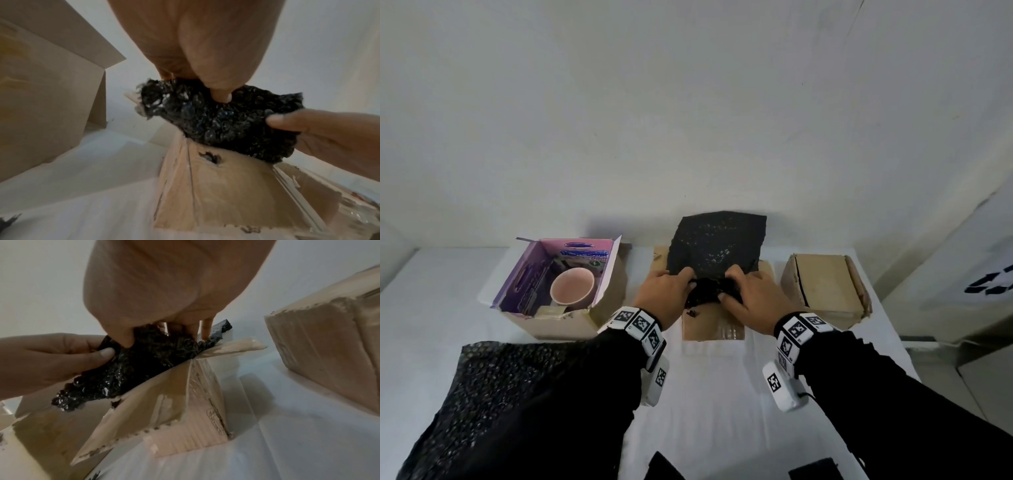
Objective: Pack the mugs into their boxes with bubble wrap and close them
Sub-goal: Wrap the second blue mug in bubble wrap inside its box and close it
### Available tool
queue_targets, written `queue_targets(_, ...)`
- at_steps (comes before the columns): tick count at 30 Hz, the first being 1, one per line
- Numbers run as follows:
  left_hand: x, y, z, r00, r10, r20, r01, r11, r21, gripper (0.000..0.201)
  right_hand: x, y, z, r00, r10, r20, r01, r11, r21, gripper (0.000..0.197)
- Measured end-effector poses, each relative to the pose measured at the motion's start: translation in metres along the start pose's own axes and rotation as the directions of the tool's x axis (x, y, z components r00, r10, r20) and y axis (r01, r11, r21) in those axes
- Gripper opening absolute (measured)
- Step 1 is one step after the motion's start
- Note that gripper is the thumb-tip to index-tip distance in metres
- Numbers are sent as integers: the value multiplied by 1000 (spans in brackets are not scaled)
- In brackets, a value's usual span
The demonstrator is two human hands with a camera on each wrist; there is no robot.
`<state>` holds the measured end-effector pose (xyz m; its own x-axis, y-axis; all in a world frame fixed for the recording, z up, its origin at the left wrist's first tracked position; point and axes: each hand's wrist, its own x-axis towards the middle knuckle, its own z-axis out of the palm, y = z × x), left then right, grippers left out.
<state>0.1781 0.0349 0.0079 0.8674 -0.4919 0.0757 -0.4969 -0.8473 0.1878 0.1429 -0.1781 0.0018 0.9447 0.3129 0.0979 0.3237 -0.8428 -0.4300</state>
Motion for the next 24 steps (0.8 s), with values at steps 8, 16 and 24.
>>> queue_targets(8,12,11,13,994,-110,-14,111,980,163,26,17,1,14,988,117,-104,-137,968,-210,19)
queue_targets(16,-9,2,25,985,20,-171,-43,991,-129,26,11,3,22,997,-42,-60,35,993,-115,1)
queue_targets(24,-6,-13,23,978,160,-136,-179,973,-146,32,-5,16,25,997,-72,10,70,911,-407,40)
